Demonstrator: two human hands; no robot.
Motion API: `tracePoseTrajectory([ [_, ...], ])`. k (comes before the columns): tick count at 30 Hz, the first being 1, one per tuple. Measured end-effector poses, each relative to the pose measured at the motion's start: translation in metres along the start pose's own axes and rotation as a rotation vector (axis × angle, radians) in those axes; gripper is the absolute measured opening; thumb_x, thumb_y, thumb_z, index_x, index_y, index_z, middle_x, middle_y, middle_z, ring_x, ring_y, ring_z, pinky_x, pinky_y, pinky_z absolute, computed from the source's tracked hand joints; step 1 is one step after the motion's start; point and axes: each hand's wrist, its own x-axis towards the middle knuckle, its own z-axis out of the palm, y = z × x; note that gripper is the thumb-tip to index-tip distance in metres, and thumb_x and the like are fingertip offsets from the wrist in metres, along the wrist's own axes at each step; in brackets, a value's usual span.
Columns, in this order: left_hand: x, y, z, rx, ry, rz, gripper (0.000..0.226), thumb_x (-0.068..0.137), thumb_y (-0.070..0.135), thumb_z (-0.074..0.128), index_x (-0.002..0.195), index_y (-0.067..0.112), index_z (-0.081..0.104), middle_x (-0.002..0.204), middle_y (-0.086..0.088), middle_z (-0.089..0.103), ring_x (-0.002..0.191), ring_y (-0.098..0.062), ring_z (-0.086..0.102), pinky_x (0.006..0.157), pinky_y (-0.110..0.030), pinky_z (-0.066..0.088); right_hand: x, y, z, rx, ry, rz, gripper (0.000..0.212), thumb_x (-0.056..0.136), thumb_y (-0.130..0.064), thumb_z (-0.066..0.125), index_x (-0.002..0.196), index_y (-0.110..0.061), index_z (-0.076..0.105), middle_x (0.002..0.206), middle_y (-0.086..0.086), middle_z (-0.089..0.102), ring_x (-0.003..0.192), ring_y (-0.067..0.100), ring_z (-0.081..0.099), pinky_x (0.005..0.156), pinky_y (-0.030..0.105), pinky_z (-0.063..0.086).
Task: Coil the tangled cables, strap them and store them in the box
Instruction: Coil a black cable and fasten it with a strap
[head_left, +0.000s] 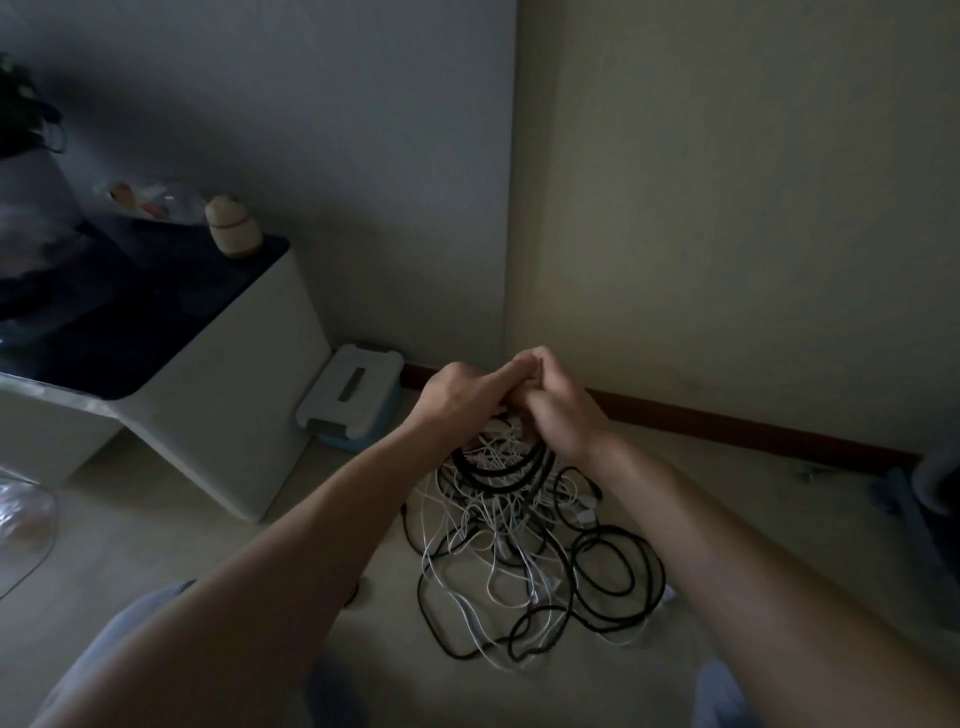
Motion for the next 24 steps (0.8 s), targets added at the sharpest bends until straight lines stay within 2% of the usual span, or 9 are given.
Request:
tracePoseTrajectory([
  [2,0.0,0.002,0.003,-0.085,0.059,-0.029,0.071,0.071,0.082,0.059,0.058,0.012,0.068,0.046,0.005,0.058,0.044,-0.01,0.057,0.049,-0.021,0.04,0.001,-0.001,-0.003,0.124,0.023,0.005,0.011,0.094,-0.013,0.06,0.1,-0.022,0.058,0.068,-0.008,0.066,0.06,0.004,0.061,0.058,0.026,0.046],
  [4,-0.002,0.003,0.011,-0.197,0.07,-0.053,0.069,0.071,0.08,0.06,0.06,0.013,0.07,0.04,0.006,0.053,0.036,-0.009,0.052,0.044,-0.019,0.037,-0.001,0.0,-0.005,0.191,0.012,0.005,0.003,0.096,-0.016,0.062,0.094,-0.018,0.063,0.058,-0.012,0.062,0.051,0.002,0.055,0.05,0.023,0.043],
  [9,-0.001,0.003,0.019,-0.383,0.176,-0.144,0.07,0.065,0.081,0.06,0.064,0.013,0.073,0.043,0.006,0.058,0.037,-0.011,0.055,0.044,-0.019,0.039,-0.004,0.006,-0.003,0.367,0.067,0.092,0.022,0.097,-0.027,0.064,0.078,-0.016,0.064,0.052,-0.006,0.047,0.047,0.012,0.04,0.045,0.026,0.038],
  [12,0.004,0.004,0.015,-0.54,0.245,-0.243,0.058,0.072,0.071,0.066,0.059,0.015,0.069,0.046,0.005,0.062,0.035,-0.01,0.057,0.045,-0.02,0.042,-0.005,0.005,-0.002,0.509,0.085,0.156,0.035,0.096,-0.042,0.061,0.078,-0.013,0.068,0.061,0.004,0.055,0.055,0.021,0.05,0.056,0.029,0.043],
  [15,0.004,0.002,0.018,-0.714,0.251,-0.297,0.052,0.077,0.061,0.068,0.067,0.009,0.066,0.044,0.003,0.057,0.039,-0.017,0.055,0.056,-0.031,0.047,-0.008,0.007,0.003,0.528,0.147,0.251,0.049,0.096,-0.053,0.057,0.062,-0.018,0.064,0.062,0.004,0.057,0.06,0.022,0.055,0.068,0.034,0.044],
  [18,0.003,0.003,0.02,-0.925,0.219,-0.372,0.048,0.084,0.051,0.067,0.071,0.008,0.053,0.04,-0.001,0.048,0.045,-0.027,0.054,0.06,-0.039,0.049,-0.007,0.007,0.006,0.716,0.17,0.351,0.05,0.098,-0.057,0.049,0.083,-0.01,0.057,0.074,0.01,0.052,0.079,0.029,0.05,0.082,0.041,0.041],
  [19,0.002,0.004,0.02,-0.999,0.197,-0.386,0.046,0.087,0.049,0.065,0.069,0.009,0.05,0.04,-0.004,0.046,0.044,-0.029,0.053,0.058,-0.04,0.05,-0.006,0.005,0.009,0.759,0.202,0.362,0.051,0.1,-0.057,0.046,0.084,-0.009,0.055,0.073,0.011,0.051,0.077,0.029,0.049,0.08,0.04,0.042],
  [22,-0.002,0.002,0.027,-1.115,0.145,-0.403,0.046,0.092,0.046,0.062,0.071,0.007,0.05,0.045,-0.007,0.043,0.047,-0.028,0.05,0.061,-0.046,0.052,-0.003,0.002,0.018,0.701,0.394,0.366,0.055,0.099,-0.06,0.045,0.067,-0.015,0.048,0.063,0.006,0.054,0.059,0.024,0.048,0.062,0.033,0.042],
  [24,-0.003,0.0,0.034,-1.093,0.171,-0.419,0.044,0.094,0.046,0.061,0.078,0.006,0.057,0.049,-0.008,0.051,0.048,-0.028,0.055,0.066,-0.048,0.055,-0.003,0.002,0.021,0.596,0.519,0.357,0.058,0.096,-0.066,0.046,0.064,-0.018,0.049,0.056,-0.001,0.054,0.048,0.017,0.049,0.054,0.03,0.041],
])
